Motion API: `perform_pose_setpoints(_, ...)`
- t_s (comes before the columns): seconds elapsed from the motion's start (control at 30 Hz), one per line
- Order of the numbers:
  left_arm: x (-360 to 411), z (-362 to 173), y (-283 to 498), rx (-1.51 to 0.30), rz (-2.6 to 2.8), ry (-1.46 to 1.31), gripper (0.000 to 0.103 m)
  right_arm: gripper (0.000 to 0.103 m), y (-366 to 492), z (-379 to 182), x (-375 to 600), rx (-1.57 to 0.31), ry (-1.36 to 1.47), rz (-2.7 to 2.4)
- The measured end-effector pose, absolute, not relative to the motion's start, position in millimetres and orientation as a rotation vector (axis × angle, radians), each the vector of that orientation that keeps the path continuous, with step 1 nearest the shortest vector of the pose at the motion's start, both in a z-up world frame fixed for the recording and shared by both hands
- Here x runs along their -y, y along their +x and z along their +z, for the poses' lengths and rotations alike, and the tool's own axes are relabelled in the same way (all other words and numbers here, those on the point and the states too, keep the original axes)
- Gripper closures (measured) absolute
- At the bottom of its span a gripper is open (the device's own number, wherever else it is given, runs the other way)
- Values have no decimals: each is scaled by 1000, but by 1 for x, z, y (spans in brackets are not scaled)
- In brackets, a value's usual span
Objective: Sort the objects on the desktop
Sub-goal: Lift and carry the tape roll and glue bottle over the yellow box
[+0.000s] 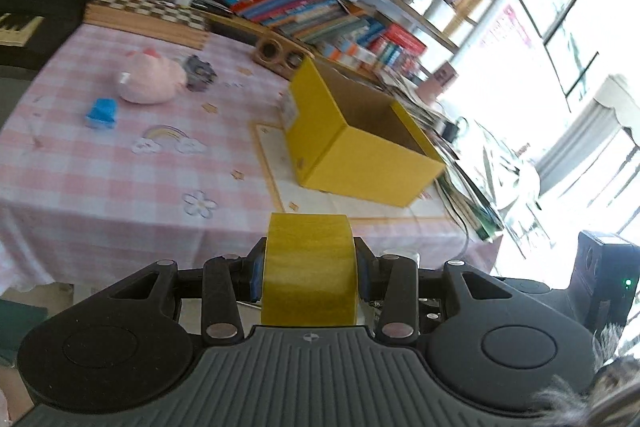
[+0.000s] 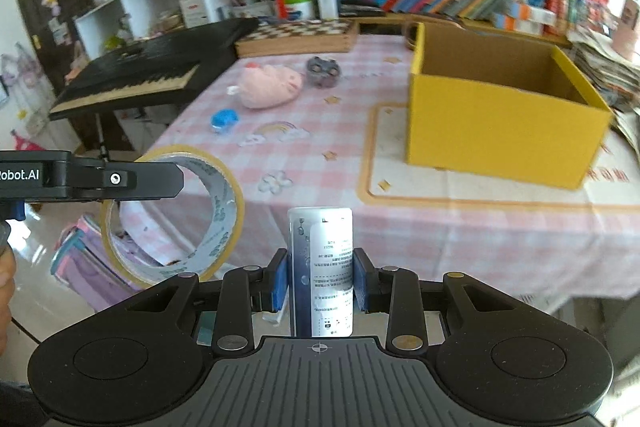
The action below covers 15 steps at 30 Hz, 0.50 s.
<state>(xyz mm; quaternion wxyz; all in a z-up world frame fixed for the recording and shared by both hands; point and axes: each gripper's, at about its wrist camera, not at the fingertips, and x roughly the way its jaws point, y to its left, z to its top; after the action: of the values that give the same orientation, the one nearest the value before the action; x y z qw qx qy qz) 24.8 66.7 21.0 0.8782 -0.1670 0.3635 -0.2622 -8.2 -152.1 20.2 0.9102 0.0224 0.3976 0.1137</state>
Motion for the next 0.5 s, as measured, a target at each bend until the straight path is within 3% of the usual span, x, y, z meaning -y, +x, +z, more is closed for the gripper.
perform_pose_setpoints(0.5, -14, 18, 33, -802, -708, -308, 65, 70, -36, 22, 195, -827, 95, 66)
